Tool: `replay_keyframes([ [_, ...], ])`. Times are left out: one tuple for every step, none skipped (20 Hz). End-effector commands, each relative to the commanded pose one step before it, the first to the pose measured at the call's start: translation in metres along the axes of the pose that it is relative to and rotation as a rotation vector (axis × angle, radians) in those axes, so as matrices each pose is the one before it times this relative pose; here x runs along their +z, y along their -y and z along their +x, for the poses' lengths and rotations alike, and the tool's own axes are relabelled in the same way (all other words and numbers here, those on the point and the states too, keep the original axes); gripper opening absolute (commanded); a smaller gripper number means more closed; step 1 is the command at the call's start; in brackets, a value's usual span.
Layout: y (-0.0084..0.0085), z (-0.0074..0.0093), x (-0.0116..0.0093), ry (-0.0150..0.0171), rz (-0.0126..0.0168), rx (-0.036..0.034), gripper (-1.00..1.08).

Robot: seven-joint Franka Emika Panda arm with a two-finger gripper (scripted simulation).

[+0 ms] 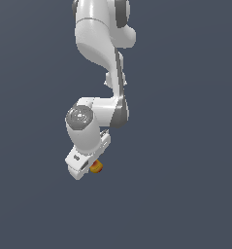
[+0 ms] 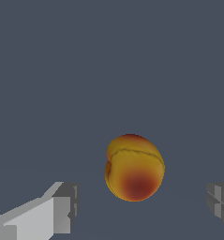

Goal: Pick up the object and move it to a goal position.

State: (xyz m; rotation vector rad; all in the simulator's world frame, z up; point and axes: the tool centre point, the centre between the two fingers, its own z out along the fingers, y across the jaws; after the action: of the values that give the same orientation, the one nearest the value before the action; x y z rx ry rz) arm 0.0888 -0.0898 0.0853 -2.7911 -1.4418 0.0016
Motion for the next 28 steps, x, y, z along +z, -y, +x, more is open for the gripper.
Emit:
replay_keyframes([
  [-0.00122, -0.00020, 0.00066, -0.00084, -0.00054, -0.00977, 1.00],
  [-0.00005, 0.00003, 0.00005, -0.00005, -0.00002, -0.00069, 1.00],
  [0.00042, -0.00016, -0.00015, 0.00048, 0.00035, 0.00430, 1.00],
  [-0.00001, -0.00003, 0.00043, 0.00000, 0.00000, 0.00000, 1.00],
  [-0.00003, -0.00008, 0.00129, 0.00000, 0.00000, 0.00000, 1.00],
  [-0.00004, -0.00013, 0.00215, 0.00000, 0.00000, 0.00000, 1.00],
  [0.00018, 0.00024, 0.00294, -0.00005, -0.00006, -0.00069, 1.00],
  [-0.00006, -0.00025, 0.00384, 0.00000, 0.00000, 0.00000, 1.00],
  [0.00018, 0.00011, 0.00462, -0.00005, -0.00006, -0.00069, 1.00],
  [0.00013, -0.00008, 0.00545, -0.00003, -0.00004, -0.00049, 1.00],
  [0.00021, -0.00002, 0.00621, -0.00005, -0.00005, -0.00069, 1.00],
  [0.00016, -0.00016, 0.00629, -0.00003, -0.00004, -0.00049, 1.00],
  [0.00022, 0.00004, 0.00535, -0.00005, -0.00005, -0.00069, 1.00],
  [0.00012, 0.00000, 0.00443, -0.00004, -0.00004, -0.00049, 1.00],
  [-0.00008, -0.00021, 0.00353, 0.00000, 0.00000, 0.00000, 1.00],
  [0.00002, 0.00020, 0.00256, -0.00006, -0.00004, -0.00048, 1.00],
  [-0.00021, 0.00001, 0.00167, 0.00000, 0.00000, 0.00000, 1.00],
  [-0.00028, 0.00012, 0.00073, 0.00000, 0.00000, 0.00000, 1.00],
  [-0.00036, 0.00024, -0.00020, 0.00000, 0.00000, 0.00000, 1.00],
  [-0.00032, 0.00026, -0.00077, 0.00000, 0.00000, 0.00000, 1.00],
  [-0.00025, -0.00022, -0.00035, -0.00012, 0.00001, 0.00047, 1.00],
  [0.00000, 0.00000, 0.00000, 0.00000, 0.00000, 0.00000, -1.00],
  [0.00000, 0.00000, 0.00000, 0.00000, 0.00000, 0.00000, -1.00],
  [0.00000, 0.00000, 0.00000, 0.00000, 0.00000, 0.00000, -1.00],
  [0.00000, 0.00000, 0.00000, 0.00000, 0.00000, 0.00000, -1.00],
  [0.00000, 0.00000, 0.00000, 0.00000, 0.00000, 0.00000, -1.00],
  [0.00000, 0.00000, 0.00000, 0.00000, 0.00000, 0.00000, -1.00],
  [0.00000, 0.00000, 0.00000, 0.00000, 0.00000, 0.00000, -1.00],
])
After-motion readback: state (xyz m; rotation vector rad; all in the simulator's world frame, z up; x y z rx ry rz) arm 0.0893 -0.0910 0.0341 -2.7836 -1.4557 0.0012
